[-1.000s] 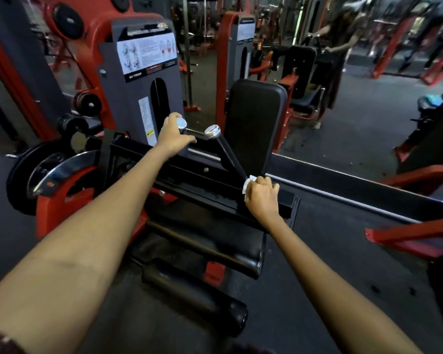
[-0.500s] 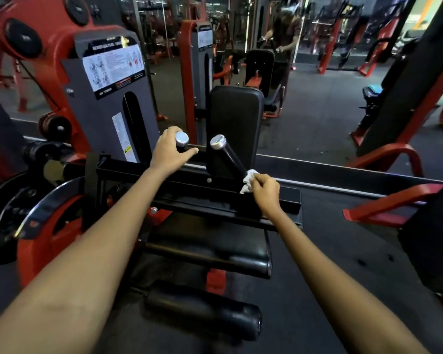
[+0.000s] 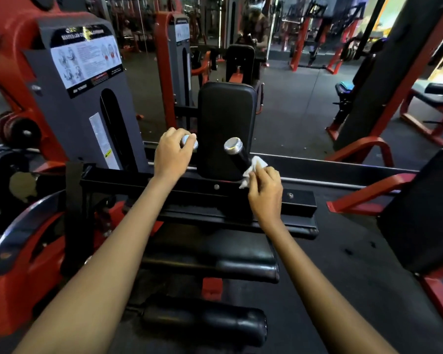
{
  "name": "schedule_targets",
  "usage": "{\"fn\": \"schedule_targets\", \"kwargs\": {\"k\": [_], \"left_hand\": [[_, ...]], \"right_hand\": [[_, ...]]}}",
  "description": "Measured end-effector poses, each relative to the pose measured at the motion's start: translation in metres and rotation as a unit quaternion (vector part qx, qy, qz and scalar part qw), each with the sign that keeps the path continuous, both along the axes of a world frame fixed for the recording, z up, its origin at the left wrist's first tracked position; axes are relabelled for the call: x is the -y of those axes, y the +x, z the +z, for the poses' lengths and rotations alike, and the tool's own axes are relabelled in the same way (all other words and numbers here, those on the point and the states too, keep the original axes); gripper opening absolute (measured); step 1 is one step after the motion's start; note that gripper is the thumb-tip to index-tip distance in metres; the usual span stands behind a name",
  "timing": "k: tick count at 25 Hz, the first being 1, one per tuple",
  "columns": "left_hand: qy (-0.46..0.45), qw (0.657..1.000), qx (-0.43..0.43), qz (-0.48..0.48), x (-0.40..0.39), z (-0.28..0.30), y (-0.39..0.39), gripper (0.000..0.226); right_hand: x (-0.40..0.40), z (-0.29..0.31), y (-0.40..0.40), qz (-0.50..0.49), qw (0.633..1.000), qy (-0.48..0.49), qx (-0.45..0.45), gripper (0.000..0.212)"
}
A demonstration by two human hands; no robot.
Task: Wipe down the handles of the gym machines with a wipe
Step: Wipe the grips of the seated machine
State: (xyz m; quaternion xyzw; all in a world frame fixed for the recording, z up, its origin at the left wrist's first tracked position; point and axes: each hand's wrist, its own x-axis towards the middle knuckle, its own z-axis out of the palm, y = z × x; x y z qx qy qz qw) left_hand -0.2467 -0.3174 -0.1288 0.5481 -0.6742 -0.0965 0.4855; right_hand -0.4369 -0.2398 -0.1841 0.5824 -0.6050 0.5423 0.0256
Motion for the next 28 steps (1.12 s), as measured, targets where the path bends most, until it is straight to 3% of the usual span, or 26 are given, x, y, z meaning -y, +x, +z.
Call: {"fn": "schedule_targets", "kwargs": {"k": [3, 6, 8, 10, 12, 14, 18, 22, 28], "left_hand": [[-0.018, 0.999, -0.025, -0.036, 0.002, -0.002, 0.003, 0.027], [-0.011, 0.995, -0.072, -0.072, 0.01, -0.003, 0.007, 0.046], [0.018, 0.988, -0.12, -0.095, 0.018, -0.002, 0.014, 0.057], [0.048, 0.973, -0.181, -0.138, 0.023, -0.003, 0.022, 0.047], [0.056, 0.951, -0.217, -0.212, 0.02, -0.013, 0.029, 0.033], [0.027, 0.949, -0.153, -0.275, 0.016, -0.034, 0.043, 0.028], [0.048, 0.95, 0.058, -0.303, 0.034, -0.075, 0.082, 0.057], [0.053, 0.946, 0.178, -0.265, 0.059, -0.1, 0.114, 0.076], [0.099, 0.887, 0.326, -0.312, 0.074, -0.084, 0.133, 0.098]], "right_hand": [[-0.001, 0.008, 0.004, -0.033, 0.999, -0.013, -0.012, 0.024], [0.016, 0.039, 0.009, -0.003, 1.0, 0.003, -0.009, 0.02], [0.022, 0.051, 0.005, 0.057, 0.994, 0.028, 0.084, 0.021], [0.021, 0.054, 0.008, 0.091, 0.981, 0.027, 0.166, 0.025], [0.019, 0.057, 0.017, 0.078, 0.982, 0.007, 0.172, 0.025], [0.013, 0.062, 0.028, 0.039, 0.993, -0.024, 0.105, 0.024], [0.008, 0.061, 0.038, -0.069, 0.991, -0.028, -0.115, 0.029], [0.0, 0.06, 0.053, -0.081, 0.992, -0.041, -0.09, 0.032], [0.03, 0.068, 0.126, 0.019, 0.999, -0.003, -0.041, 0.027]]}}
